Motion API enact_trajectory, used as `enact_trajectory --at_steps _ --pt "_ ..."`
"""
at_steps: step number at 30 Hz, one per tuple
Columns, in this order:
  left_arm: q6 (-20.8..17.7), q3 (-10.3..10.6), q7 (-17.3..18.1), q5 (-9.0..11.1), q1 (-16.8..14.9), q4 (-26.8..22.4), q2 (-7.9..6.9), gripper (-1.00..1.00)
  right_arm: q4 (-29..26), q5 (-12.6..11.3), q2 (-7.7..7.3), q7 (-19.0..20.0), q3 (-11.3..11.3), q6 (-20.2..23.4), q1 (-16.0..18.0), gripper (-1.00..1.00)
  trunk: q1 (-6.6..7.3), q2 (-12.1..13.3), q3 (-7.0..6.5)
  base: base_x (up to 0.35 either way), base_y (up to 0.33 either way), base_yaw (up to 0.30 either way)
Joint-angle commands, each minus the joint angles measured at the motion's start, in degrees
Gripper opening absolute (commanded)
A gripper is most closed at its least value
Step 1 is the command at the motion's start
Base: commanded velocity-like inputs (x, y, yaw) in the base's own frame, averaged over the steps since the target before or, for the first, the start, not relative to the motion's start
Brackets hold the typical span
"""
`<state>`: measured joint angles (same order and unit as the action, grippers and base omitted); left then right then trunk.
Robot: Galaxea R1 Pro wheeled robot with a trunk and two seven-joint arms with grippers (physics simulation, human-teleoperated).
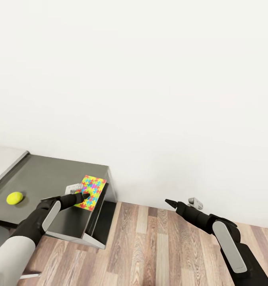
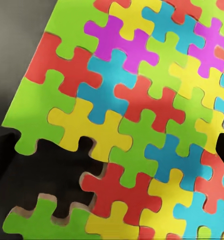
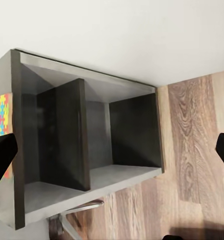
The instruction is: Put all the toys in the child's room - the three board games (two on the bed and one on the table), the two jigsaw puzzles on the table, and the tennis ball on the table - inside the toy box on the table in the child's room.
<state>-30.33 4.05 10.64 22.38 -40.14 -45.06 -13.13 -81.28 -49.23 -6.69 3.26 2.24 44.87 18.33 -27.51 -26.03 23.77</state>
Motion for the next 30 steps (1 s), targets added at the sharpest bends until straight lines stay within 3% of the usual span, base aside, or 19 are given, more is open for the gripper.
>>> enact_trajectory --at_steps 1,30 --pt "-0.3 0.0 0.0 0.2 0.0 0.0 -0.06 1.00 0.0 0.3 0.01 0.3 0.1 0.3 0.0 1.00 -0.03 -0.1 0.09 0.000 -0.089 0.000" --pt "-0.3 -0.4 0.1 0.3 0.0 0.0 -0.32 1.00 -1.6 0.2 0.01 0.4 0.3 0.3 -0.1 1.00 -0.03 -0.1 0.09 0.000 -0.006 0.000"
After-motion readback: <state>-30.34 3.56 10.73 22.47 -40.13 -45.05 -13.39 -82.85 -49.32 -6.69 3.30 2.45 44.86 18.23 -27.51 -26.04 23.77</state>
